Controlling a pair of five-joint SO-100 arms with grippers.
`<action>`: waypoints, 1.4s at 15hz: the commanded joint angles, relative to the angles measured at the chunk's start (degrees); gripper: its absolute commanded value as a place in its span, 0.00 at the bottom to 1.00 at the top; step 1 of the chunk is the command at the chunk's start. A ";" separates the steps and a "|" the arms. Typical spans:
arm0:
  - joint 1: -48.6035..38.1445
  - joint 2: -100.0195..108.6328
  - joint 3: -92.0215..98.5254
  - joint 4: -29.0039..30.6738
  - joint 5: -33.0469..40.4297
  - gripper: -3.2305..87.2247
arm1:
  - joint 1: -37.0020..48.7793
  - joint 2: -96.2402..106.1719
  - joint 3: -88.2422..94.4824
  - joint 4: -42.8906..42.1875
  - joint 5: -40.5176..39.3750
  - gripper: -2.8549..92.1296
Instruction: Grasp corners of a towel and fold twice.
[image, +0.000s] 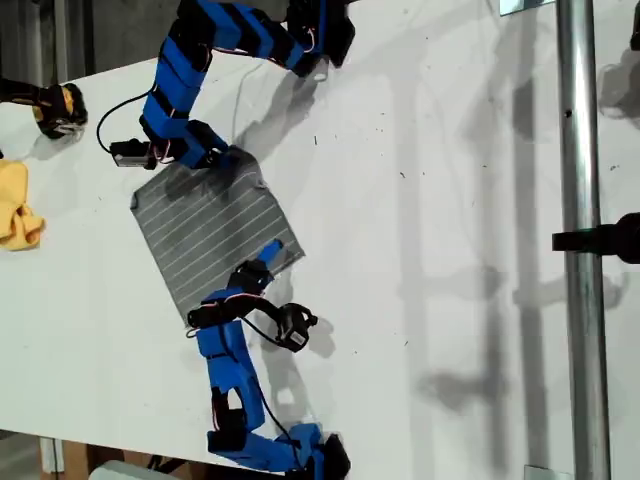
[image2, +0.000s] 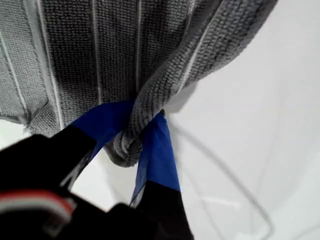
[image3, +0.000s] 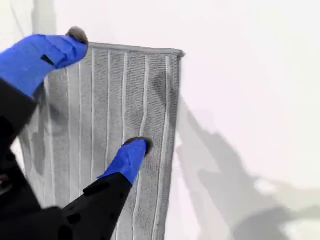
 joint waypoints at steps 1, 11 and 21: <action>-0.53 -0.79 -3.16 -2.37 -0.97 0.39 | 0.35 5.36 -0.35 -0.09 0.26 0.03; 2.29 -9.49 -6.59 -6.06 -11.16 0.28 | 0.70 4.83 -0.44 -0.70 0.18 0.03; 1.32 -10.55 -7.03 7.91 -13.45 0.08 | -0.62 8.70 -2.90 2.72 0.35 0.03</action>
